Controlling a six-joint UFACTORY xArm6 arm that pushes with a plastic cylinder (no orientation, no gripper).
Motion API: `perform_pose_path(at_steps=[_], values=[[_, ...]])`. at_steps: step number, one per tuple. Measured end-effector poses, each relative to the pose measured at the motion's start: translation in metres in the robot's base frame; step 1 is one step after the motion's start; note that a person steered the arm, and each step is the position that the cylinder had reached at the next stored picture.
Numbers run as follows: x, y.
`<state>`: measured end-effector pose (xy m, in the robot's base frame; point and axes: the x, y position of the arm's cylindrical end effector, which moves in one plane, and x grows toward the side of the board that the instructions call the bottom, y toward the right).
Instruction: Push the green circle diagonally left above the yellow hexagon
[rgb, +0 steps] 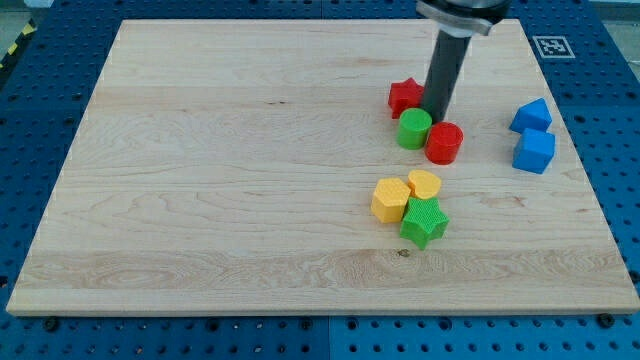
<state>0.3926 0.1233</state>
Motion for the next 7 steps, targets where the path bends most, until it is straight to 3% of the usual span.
perform_pose_path(at_steps=[2, 5, 7], values=[[0.026, -0.056], [0.072, -0.094], [0.072, -0.055]])
